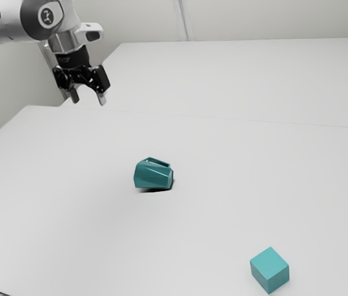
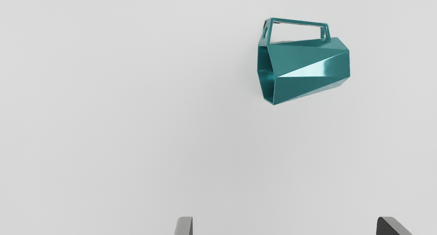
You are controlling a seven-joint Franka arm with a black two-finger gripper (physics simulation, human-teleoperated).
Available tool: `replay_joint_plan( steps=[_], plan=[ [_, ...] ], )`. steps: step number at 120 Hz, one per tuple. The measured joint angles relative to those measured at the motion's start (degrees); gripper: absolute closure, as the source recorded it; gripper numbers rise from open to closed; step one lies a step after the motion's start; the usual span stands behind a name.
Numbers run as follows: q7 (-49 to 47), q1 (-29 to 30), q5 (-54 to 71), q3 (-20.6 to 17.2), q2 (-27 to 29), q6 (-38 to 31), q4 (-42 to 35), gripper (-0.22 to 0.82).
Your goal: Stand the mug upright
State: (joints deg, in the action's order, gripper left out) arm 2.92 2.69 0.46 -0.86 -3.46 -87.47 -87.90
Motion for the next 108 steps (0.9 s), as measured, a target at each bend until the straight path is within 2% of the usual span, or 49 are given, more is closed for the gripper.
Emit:
replay_joint_plan(
  steps=[16, 44, 84, 108],
  plan=[
    [0.38, 0.58, -0.53, 1.69, -1.7, -2.72, -1.66, 0.02],
    [2.41, 1.3, -8.44, 4.67, -2.16, -12.66, -10.43, 0.02],
    [10.27, 1.55, -28.71, 6.67, -2.3, -27.1, -22.86, 0.02],
    [17.32, 2.02, -40.2, 7.6, -2.25, -33.08, -28.54, 0.02]
  ],
)
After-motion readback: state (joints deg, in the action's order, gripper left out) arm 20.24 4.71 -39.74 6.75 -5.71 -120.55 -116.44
